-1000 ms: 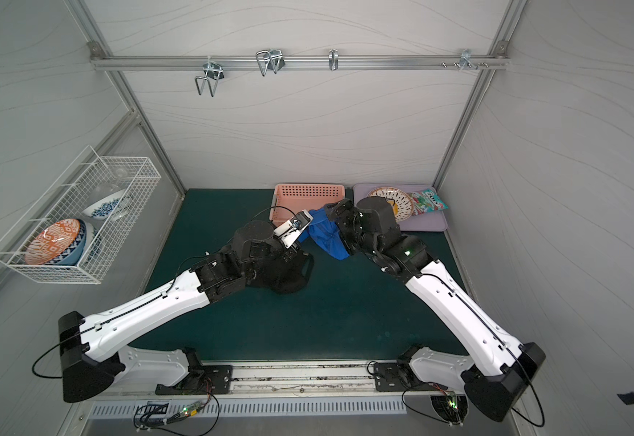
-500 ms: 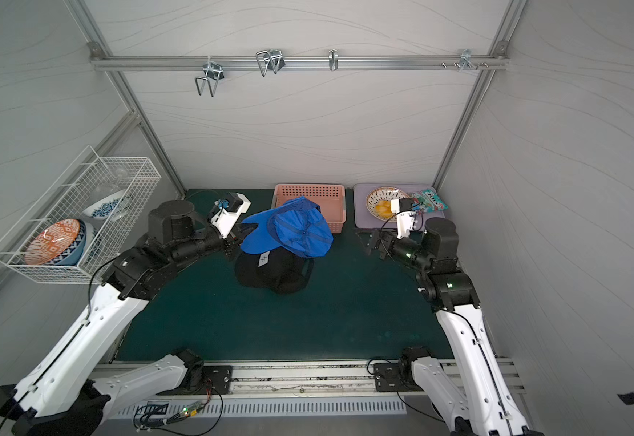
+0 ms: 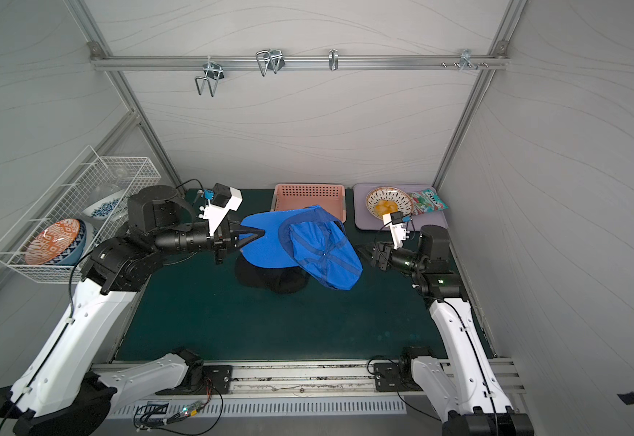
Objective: Turn the baseball cap inside out
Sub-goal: Turn over the baseball cap.
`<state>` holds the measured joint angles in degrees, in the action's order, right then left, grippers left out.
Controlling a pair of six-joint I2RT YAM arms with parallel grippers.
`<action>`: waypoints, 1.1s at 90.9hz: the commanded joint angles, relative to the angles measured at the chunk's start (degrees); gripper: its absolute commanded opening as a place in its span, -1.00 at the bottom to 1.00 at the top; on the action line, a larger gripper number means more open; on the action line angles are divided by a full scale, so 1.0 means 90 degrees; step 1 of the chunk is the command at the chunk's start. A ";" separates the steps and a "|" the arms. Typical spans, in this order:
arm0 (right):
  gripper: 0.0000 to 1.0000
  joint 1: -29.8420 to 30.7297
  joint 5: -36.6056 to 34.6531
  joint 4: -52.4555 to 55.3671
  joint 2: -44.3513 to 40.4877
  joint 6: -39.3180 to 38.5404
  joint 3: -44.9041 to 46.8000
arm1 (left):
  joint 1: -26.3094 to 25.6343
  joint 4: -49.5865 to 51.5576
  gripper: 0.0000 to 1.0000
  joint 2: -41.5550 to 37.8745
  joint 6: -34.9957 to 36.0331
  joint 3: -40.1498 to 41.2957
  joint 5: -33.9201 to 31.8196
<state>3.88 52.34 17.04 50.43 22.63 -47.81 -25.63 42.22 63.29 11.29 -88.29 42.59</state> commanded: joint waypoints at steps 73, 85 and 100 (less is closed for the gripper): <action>0.43 0.1918 0.1472 -0.0673 0.0538 0.0707 -0.1328 | 0.0133 -0.0665 -1.00 0.0096 -0.0308 -0.0100 0.0260; 0.55 0.2106 0.1574 -0.0484 0.0544 0.0718 -0.1372 | 0.0188 -0.0721 -1.00 0.0103 -0.0337 0.0012 -0.0136; 0.63 0.2206 0.1619 -0.0331 0.0443 0.0764 -0.1222 | 0.0276 -0.0979 -1.00 0.0063 -0.0482 0.0178 -0.0186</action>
<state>22.98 65.63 14.04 55.61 28.86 -59.18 -23.92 38.26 64.12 8.23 -86.89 41.91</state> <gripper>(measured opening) 0.811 0.085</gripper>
